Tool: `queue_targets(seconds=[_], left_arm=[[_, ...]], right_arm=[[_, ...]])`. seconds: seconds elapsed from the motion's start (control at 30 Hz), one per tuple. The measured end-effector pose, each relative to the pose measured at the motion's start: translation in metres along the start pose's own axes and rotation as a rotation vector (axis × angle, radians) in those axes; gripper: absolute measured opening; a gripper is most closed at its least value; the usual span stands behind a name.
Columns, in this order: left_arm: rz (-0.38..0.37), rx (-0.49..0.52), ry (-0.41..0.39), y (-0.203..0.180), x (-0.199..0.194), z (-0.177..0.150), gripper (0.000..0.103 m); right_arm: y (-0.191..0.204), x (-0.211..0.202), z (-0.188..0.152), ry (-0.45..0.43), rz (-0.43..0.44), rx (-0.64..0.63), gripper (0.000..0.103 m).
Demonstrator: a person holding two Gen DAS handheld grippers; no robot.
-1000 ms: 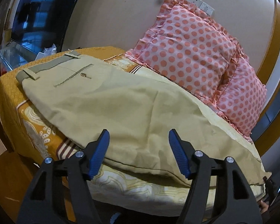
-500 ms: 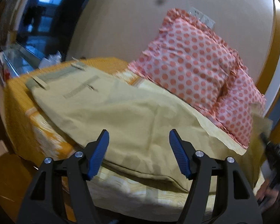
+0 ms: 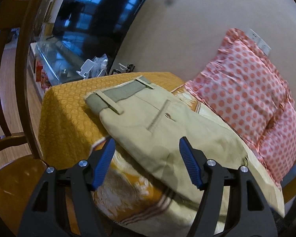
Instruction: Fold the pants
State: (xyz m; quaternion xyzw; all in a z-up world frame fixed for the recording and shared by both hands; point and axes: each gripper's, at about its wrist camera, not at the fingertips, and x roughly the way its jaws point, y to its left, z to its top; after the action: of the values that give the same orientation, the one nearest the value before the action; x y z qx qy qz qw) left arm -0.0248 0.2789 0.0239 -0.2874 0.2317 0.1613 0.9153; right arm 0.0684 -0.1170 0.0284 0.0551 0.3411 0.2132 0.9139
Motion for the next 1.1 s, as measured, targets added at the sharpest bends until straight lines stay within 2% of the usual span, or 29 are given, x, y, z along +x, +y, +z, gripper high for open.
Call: queue_targets(seconds=[0.1, 0.2, 0.27, 0.3, 0.33, 0.47, 0.57, 0.67, 0.7, 0.73, 0.77, 0.87, 0.9, 0.97, 1.07, 1.1], left_arm=[[0.057, -0.036, 0.006, 0.009, 0.011, 0.007, 0.067], [0.075, -0.071, -0.005, 0.016, 0.016, 0.011, 0.067], [0.091, -0.053, 0.0, 0.011, 0.018, 0.01, 0.074], [0.083, -0.043, 0.004, 0.007, 0.021, 0.01, 0.08], [0.079, -0.04, 0.006, 0.003, 0.023, 0.009, 0.081], [-0.063, -0.119, 0.042, -0.005, 0.035, 0.008, 0.076], [-0.126, -0.232, 0.054, 0.003, 0.045, 0.011, 0.057], [-0.146, -0.405, 0.042, 0.027, 0.042, 0.014, 0.041], [-0.155, -0.468, 0.036, 0.038, 0.041, 0.013, 0.012], [-0.192, -0.507, 0.033, 0.045, 0.041, 0.012, 0.008], [-0.197, -0.516, 0.035, 0.046, 0.04, 0.011, 0.008], [-0.116, -0.344, 0.009, 0.017, 0.034, 0.019, 0.006], [-0.11, -0.289, 0.001, 0.002, 0.029, 0.025, 0.006], [-0.129, -0.197, -0.023, -0.027, 0.018, 0.037, 0.006], [-0.176, 0.044, -0.072, -0.106, -0.007, 0.044, 0.005], [-0.218, 0.151, -0.078, -0.143, -0.018, 0.039, 0.005]], right_arm=[[0.011, -0.002, -0.006, -0.01, -0.004, -0.031, 0.072], [0.009, 0.001, -0.004, -0.018, 0.013, -0.023, 0.072], [0.012, -0.002, -0.007, -0.026, 0.02, -0.018, 0.073], [0.013, -0.001, -0.006, -0.028, 0.024, -0.014, 0.074], [0.015, -0.002, -0.004, -0.029, 0.027, -0.013, 0.074], [0.015, -0.004, -0.008, -0.038, 0.037, -0.012, 0.074], [0.014, -0.006, -0.008, -0.039, 0.053, -0.004, 0.074], [0.013, -0.01, -0.011, -0.045, 0.068, 0.0, 0.074], [0.012, -0.011, -0.012, -0.047, 0.074, 0.002, 0.074], [0.011, -0.012, -0.013, -0.05, 0.081, 0.005, 0.074], [0.009, -0.015, -0.014, -0.054, 0.09, 0.008, 0.074], [0.002, -0.022, -0.017, -0.065, 0.107, 0.02, 0.074], [0.0, -0.024, -0.018, -0.07, 0.109, 0.026, 0.074], [-0.008, -0.035, -0.021, -0.093, 0.107, 0.052, 0.074], [-0.025, -0.057, -0.026, -0.151, 0.089, 0.106, 0.074], [-0.031, -0.066, -0.027, -0.174, 0.075, 0.123, 0.075]])
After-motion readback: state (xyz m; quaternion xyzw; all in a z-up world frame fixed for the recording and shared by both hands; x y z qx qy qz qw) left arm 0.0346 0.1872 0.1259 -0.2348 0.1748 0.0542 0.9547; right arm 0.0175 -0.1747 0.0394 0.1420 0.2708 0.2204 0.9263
